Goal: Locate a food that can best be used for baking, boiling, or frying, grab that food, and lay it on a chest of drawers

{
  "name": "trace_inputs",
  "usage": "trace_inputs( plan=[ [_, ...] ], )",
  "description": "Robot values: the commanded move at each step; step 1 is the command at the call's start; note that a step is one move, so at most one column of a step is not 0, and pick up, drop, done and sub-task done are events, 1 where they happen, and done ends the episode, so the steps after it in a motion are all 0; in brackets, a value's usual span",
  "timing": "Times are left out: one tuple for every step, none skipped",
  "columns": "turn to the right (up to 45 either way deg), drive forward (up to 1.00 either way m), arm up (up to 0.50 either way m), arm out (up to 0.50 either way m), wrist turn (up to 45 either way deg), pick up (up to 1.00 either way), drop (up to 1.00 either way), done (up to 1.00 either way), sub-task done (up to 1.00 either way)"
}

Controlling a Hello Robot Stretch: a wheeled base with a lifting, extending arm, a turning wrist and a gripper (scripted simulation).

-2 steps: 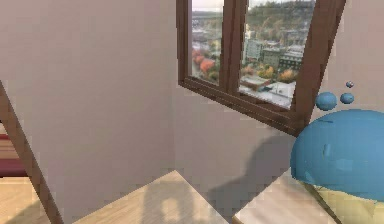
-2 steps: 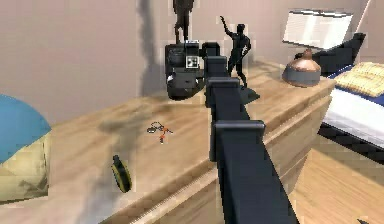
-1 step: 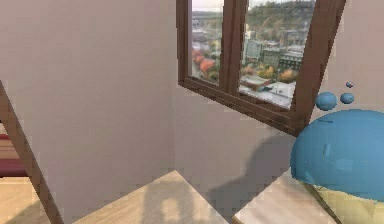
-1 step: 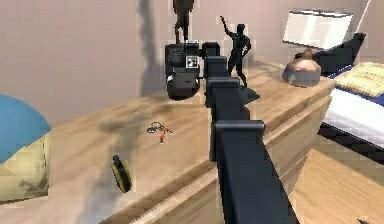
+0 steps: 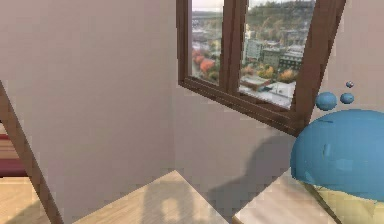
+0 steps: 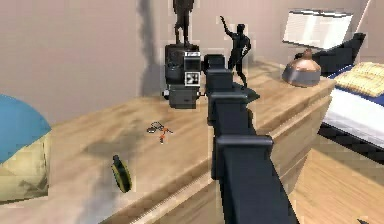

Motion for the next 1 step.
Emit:
trace_inputs(
  plan=[
    [0.0,0.00,0.00,0.00,0.0,0.00,0.00,1.00,0.00]
  ],
)
